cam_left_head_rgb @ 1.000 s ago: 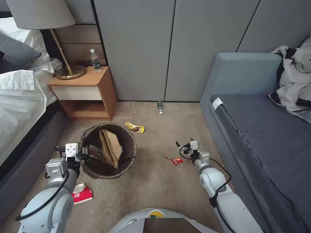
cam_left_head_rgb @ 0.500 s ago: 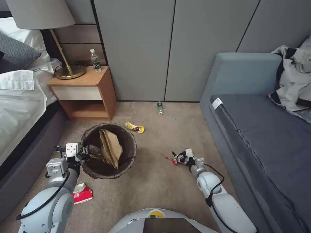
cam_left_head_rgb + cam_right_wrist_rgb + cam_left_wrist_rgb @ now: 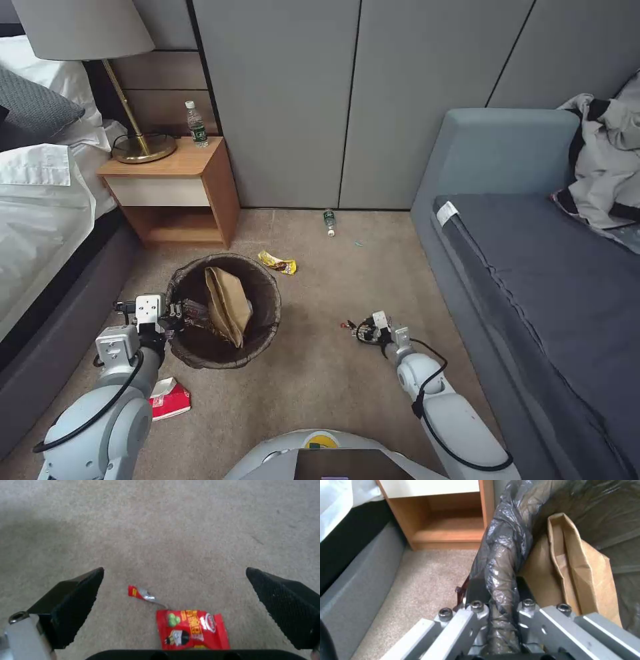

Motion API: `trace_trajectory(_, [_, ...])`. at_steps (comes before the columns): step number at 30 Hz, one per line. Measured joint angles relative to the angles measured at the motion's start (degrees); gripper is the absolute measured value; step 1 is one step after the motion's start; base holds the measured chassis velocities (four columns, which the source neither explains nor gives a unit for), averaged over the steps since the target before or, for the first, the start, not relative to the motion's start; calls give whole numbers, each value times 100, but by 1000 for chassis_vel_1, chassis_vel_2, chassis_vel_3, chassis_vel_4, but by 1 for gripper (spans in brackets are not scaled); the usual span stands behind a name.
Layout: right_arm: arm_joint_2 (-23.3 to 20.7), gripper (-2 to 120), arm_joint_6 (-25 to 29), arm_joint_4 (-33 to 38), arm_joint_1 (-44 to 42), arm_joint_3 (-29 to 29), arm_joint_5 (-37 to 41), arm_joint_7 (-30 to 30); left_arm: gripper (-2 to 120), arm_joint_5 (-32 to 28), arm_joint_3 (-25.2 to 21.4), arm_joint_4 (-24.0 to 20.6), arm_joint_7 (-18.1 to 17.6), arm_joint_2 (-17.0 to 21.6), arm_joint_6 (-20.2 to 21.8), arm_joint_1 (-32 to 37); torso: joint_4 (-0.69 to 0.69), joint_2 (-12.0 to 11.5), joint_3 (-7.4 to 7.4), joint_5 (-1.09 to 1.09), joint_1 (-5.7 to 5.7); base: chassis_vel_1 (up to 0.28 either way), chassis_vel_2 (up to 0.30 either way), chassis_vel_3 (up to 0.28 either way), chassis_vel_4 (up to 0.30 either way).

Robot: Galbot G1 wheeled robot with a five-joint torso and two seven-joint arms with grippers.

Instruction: Pick up the trash bin, then pick up the garbage from the floor and place it into the trash bin.

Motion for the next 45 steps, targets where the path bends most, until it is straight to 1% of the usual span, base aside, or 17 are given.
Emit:
trace_trajectory(12, [148, 100, 12, -787, 307, 60, -5, 8, 3, 14, 16, -6, 0, 4, 0, 27, 0, 0, 0, 0, 0, 0, 0, 0, 0])
trace_trajectory(16, [159, 100, 12, -876, 314, 84, 11, 8, 3, 18, 22, -7, 0, 4, 0, 28, -1, 0, 0, 0, 0, 0, 0, 0, 0])
trace_trajectory(24, [243, 100, 21, -1282, 431, 171, 19, -16, 3, 30, 42, -11, 0, 9, -1, 32, -1, 0, 0, 0, 0, 0, 0, 0, 0])
trace_trajectory(31, [271, 100, 25, -1364, 483, 175, 10, -20, 3, 30, 37, 8, -1, 14, -3, 22, -1, 0, 0, 0, 0, 0, 0, 0, 0])
trace_trajectory(36, [336, 100, 26, -1494, 571, 147, -158, 20, 3, 29, 48, 35, -1, 18, -5, -13, -1, 0, 0, 0, 0, 0, 0, 0, 0])
trace_trajectory(45, [367, 100, 22, -1523, 594, 114, -252, 33, 3, 12, 26, 71, 0, 27, -9, -41, 0, 0, 0, 0, 0, 0, 0, 0, 0])
